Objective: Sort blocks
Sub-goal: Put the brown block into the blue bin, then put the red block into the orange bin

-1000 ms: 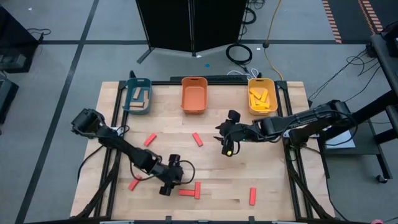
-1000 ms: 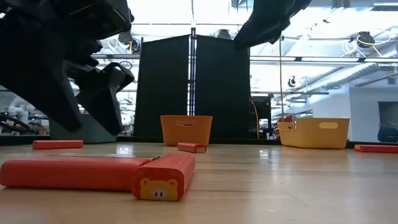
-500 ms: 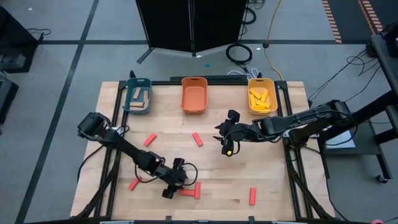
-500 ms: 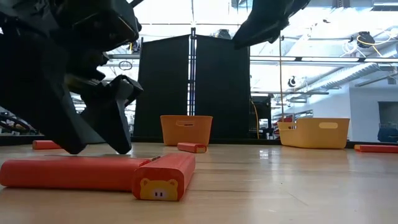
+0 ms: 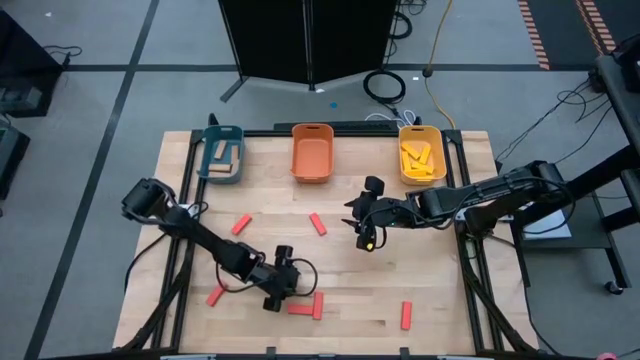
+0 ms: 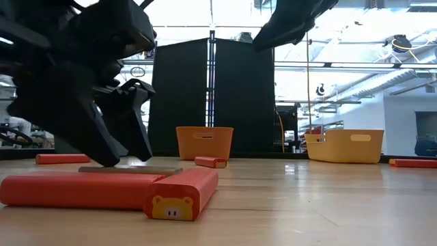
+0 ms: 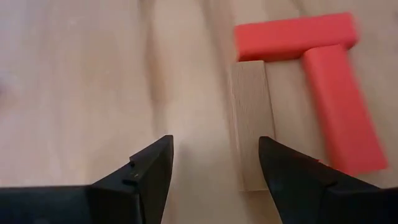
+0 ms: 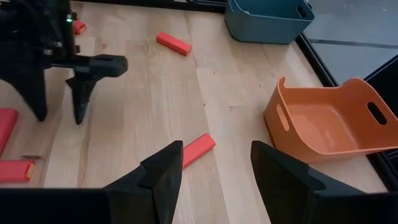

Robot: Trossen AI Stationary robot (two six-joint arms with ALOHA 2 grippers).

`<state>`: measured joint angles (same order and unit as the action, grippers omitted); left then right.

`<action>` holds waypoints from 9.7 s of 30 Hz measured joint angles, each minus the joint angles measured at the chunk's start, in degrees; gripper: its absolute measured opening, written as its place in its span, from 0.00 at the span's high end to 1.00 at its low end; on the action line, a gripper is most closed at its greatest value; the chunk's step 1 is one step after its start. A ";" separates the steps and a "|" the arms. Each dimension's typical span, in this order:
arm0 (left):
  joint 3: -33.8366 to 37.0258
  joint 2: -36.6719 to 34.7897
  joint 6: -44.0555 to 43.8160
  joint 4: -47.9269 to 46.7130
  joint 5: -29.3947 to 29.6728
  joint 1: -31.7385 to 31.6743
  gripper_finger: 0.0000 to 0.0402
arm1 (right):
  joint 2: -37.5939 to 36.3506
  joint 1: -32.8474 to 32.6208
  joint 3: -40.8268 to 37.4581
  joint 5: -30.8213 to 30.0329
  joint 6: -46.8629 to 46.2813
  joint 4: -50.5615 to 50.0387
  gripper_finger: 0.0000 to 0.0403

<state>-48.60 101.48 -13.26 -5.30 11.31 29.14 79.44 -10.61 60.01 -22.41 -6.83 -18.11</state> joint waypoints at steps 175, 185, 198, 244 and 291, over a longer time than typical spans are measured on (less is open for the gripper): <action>0.31 -1.11 -6.92 16.50 2.94 8.19 0.46 | 0.00 0.55 -0.02 -0.04 -3.50 -4.32 0.55; 0.33 3.14 -10.23 18.66 0.61 7.37 0.46 | 0.00 1.10 -0.02 -0.17 1.20 -2.80 0.55; 0.33 4.47 -10.40 17.62 3.18 9.01 0.46 | 0.00 2.39 -0.02 -0.20 3.10 -2.16 0.55; 0.33 -27.41 4.85 -4.38 17.95 -33.84 0.76 | -0.02 8.43 -0.02 -9.33 15.81 -9.96 0.55; 0.31 -13.40 27.28 23.09 -17.63 -57.70 0.48 | -0.39 31.45 -11.56 -2.32 38.43 21.96 0.55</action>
<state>-48.29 88.08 14.02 17.79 -6.32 -28.56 79.05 20.84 48.45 -24.74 31.60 3.85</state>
